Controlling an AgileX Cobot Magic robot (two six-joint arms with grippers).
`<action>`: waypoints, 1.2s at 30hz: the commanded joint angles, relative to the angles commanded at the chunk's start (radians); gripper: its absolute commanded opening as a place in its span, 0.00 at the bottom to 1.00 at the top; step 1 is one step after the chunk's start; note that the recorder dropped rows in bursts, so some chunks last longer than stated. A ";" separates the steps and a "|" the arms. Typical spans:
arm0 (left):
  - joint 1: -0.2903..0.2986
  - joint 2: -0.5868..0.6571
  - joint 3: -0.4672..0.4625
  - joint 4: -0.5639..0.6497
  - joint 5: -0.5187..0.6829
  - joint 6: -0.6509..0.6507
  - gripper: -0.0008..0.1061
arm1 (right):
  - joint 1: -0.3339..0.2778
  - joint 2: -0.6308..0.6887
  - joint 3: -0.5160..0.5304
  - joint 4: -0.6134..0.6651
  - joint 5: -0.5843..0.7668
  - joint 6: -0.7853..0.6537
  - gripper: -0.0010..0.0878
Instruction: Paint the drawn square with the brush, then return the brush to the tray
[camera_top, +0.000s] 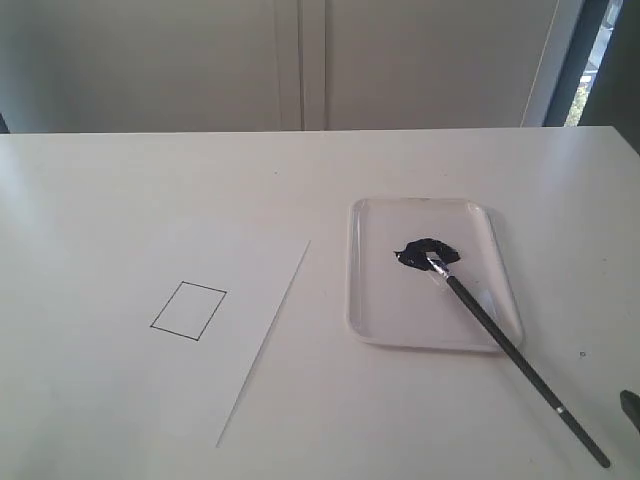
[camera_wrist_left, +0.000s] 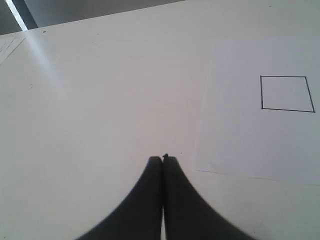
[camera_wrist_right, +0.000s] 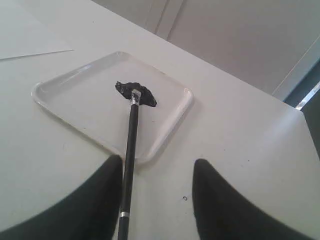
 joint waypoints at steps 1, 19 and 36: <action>0.000 0.000 0.000 0.000 0.000 0.000 0.01 | 0.000 0.000 0.000 0.000 0.000 0.000 0.49; 0.000 0.000 0.000 0.000 0.002 0.000 0.01 | 0.000 0.000 0.000 -0.048 -0.668 0.010 0.49; 0.000 0.000 0.000 -0.015 -0.670 -0.340 0.01 | 0.000 0.000 0.000 -0.030 -0.892 0.317 0.49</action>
